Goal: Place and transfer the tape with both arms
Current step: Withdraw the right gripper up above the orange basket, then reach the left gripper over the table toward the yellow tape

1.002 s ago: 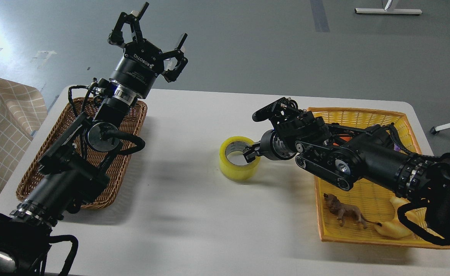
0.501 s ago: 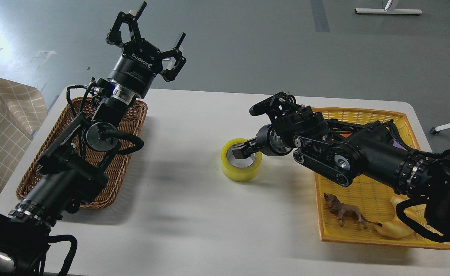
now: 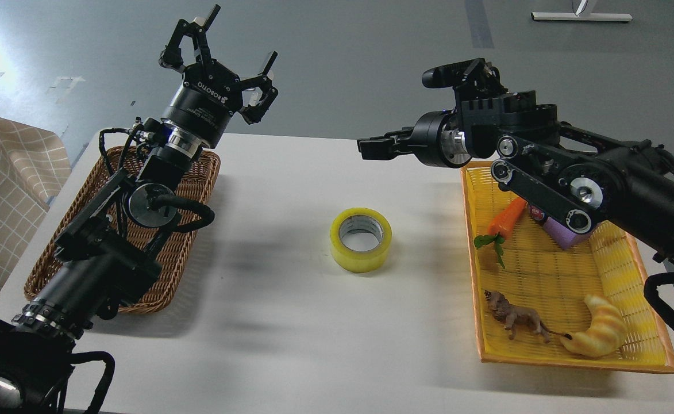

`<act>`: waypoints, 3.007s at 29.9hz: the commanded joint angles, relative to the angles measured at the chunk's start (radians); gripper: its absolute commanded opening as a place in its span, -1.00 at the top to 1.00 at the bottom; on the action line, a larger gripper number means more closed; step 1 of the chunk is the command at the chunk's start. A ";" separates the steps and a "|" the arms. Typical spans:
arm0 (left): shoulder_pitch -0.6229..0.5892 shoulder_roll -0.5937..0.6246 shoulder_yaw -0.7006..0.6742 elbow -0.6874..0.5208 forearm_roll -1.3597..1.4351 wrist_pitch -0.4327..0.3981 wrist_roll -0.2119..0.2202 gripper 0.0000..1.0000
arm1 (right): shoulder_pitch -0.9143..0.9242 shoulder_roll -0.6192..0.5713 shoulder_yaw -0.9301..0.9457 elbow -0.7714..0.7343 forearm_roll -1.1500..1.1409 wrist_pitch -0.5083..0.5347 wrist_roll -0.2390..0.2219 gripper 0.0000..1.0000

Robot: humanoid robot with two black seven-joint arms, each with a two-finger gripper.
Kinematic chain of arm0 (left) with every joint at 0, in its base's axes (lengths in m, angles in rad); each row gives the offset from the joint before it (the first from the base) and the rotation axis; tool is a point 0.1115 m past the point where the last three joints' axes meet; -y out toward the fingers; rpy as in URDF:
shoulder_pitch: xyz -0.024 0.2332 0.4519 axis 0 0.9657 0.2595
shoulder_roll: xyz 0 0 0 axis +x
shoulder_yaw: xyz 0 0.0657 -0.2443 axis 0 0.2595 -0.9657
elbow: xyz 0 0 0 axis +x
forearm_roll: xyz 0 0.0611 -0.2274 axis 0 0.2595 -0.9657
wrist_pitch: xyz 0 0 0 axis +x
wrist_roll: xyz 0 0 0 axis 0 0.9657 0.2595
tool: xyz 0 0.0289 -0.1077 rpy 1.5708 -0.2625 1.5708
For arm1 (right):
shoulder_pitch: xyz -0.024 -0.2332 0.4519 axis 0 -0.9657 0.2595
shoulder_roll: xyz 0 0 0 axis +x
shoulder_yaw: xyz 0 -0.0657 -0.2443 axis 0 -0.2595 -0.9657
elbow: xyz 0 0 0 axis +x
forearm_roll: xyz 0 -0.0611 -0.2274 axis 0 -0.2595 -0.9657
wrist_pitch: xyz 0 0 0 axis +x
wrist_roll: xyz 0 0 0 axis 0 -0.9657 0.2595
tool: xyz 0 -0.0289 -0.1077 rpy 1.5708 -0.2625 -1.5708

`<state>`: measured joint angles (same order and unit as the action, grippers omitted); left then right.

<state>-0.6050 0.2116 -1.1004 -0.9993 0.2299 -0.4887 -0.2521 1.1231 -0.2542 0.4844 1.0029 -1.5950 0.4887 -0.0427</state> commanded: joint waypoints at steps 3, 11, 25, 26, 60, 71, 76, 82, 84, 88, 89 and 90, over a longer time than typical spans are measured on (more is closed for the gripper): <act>-0.004 0.003 0.005 0.001 0.006 0.000 0.002 -0.96 | -0.149 -0.039 0.343 0.068 0.006 0.000 0.000 -0.98; -0.007 0.006 0.020 0.001 0.016 0.000 0.014 -0.96 | -0.391 0.140 0.986 0.109 0.113 0.000 0.011 -0.98; -0.010 0.058 0.022 0.001 0.017 0.000 0.016 -0.96 | -0.419 0.161 1.123 0.099 0.855 0.000 0.011 -1.00; -0.010 0.060 0.022 0.001 0.017 0.000 0.016 -0.96 | -0.419 0.161 1.131 0.097 0.881 0.000 0.011 -1.00; -0.062 0.107 0.054 -0.004 0.313 0.000 0.002 -0.96 | -0.618 0.213 1.129 0.174 1.279 0.000 -0.016 -1.00; -0.114 0.130 0.056 -0.088 0.713 0.000 0.004 -0.96 | -0.635 0.211 1.131 0.177 1.279 0.000 -0.016 -1.00; -0.119 0.173 0.062 -0.145 0.811 0.000 0.004 -0.96 | -0.640 0.213 1.126 0.177 1.279 0.000 -0.016 -1.00; -0.160 0.241 0.200 -0.196 0.989 0.000 0.005 -0.96 | -0.667 0.208 1.126 0.181 1.279 0.000 -0.016 -1.00; -0.167 0.256 0.233 -0.202 1.072 0.000 0.005 -0.96 | -0.675 0.199 1.126 0.183 1.279 0.000 -0.016 -1.00; -0.170 0.270 0.267 -0.234 1.271 0.000 0.008 -0.96 | -0.683 0.194 1.126 0.181 1.279 0.000 -0.016 -1.00; -0.170 0.270 0.274 -0.237 1.307 0.000 0.010 -0.96 | -0.683 0.194 1.126 0.181 1.279 0.000 -0.016 -1.00; -0.170 0.269 0.289 -0.239 1.379 0.000 0.013 -0.96 | -0.683 0.194 1.126 0.181 1.279 0.000 -0.016 -1.00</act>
<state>-0.7741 0.4778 -0.8398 -1.2251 1.4564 -0.4889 -0.2448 0.4426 -0.0585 1.6106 1.1851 -0.3160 0.4887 -0.0583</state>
